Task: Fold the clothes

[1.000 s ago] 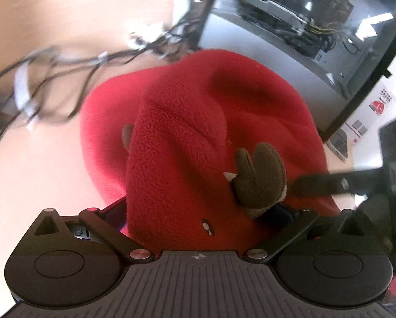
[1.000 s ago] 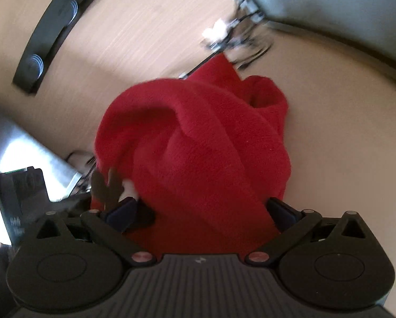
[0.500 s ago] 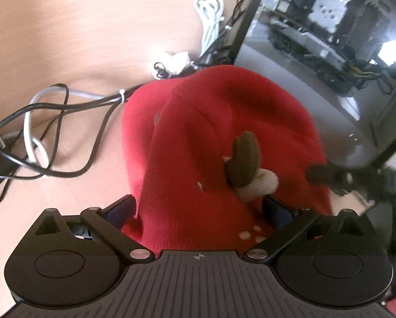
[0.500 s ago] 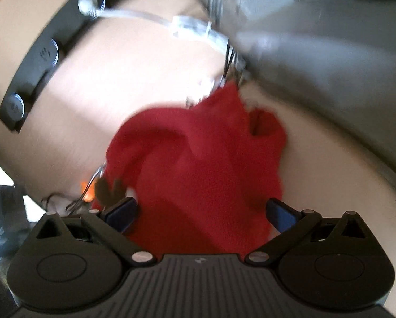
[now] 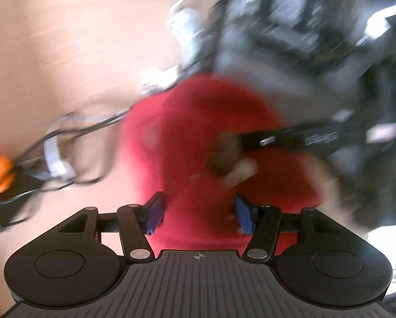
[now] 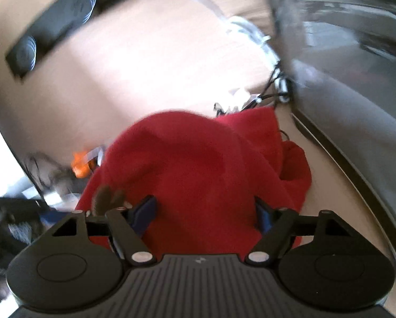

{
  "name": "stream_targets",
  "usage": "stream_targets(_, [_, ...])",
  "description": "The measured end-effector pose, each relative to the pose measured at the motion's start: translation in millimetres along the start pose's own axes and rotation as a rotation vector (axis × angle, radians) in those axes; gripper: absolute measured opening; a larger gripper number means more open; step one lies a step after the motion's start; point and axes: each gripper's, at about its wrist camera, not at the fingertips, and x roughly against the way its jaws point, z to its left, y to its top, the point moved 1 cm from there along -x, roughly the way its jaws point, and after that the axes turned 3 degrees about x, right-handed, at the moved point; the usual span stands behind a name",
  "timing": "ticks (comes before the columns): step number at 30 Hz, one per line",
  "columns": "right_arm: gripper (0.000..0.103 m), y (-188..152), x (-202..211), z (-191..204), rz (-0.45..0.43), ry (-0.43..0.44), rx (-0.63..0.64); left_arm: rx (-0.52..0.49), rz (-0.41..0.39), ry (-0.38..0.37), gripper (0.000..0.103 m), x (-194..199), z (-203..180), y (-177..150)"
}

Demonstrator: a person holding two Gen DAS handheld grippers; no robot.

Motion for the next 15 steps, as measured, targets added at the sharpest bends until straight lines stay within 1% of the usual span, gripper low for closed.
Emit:
stream_targets(1, [0.082,0,-3,7,0.009,-0.020,0.049,0.018,0.012,0.022,0.069,-4,7,-2])
stream_targets(3, [0.083,0,-2,18,0.006,-0.053,0.123,0.073,0.016,0.015,0.072,-6,19,0])
stream_targets(4, [0.083,2,3,20,-0.011,-0.059,0.133,0.084,0.015,0.016,0.073,-6,21,2])
stream_targets(6, [0.083,6,12,23,-0.043,-0.070,0.145,0.073,0.008,0.010,0.075,-5,21,3])
stream_targets(9, [0.083,14,17,21,-0.085,-0.071,0.118,0.053,0.016,0.001,0.076,-10,19,3])
stream_targets(11, [0.083,19,17,20,-0.106,-0.076,0.104,0.061,0.026,-0.001,0.078,-17,20,0])
stream_targets(14, [0.084,17,-17,16,-0.033,-0.122,0.113,0.067,0.028,0.001,0.082,-21,21,-4])
stream_targets(15, [0.090,17,-28,13,-0.016,-0.133,0.112,0.070,0.029,0.000,0.082,-21,21,-5])
